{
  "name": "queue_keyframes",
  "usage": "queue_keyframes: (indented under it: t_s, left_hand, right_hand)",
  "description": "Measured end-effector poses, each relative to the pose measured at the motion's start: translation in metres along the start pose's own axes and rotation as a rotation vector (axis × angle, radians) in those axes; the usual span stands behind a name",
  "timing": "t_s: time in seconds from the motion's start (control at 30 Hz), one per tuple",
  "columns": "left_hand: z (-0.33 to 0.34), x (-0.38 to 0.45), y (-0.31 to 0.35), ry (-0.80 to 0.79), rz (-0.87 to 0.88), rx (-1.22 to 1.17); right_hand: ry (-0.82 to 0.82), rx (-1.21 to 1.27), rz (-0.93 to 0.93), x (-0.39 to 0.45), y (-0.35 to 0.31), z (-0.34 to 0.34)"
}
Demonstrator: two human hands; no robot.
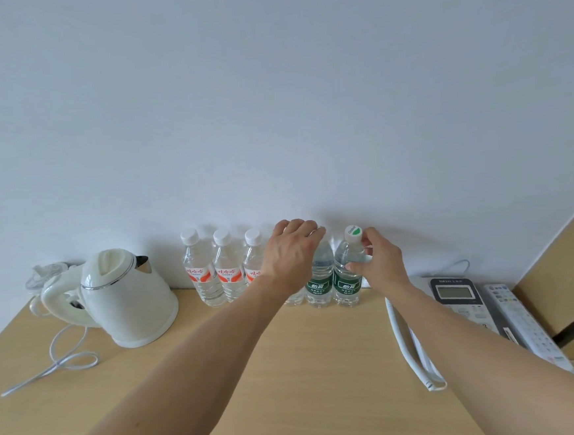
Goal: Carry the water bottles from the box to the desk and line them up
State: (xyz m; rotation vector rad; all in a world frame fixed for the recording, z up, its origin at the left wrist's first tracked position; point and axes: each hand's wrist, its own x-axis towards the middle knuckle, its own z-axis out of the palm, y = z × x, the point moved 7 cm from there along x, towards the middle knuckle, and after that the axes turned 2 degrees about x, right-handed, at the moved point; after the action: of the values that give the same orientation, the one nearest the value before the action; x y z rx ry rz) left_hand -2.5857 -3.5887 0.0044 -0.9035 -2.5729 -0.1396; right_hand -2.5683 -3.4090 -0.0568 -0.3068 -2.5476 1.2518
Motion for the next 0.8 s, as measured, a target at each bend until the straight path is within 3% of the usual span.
queue_keyframes:
  t_s: [0.8]
  left_hand:
    - [0.007,0.008,-0.006,-0.094,-0.015,0.008]
  right_hand:
    - [0.018,-0.156,0.107,-0.011,-0.016,-0.002]
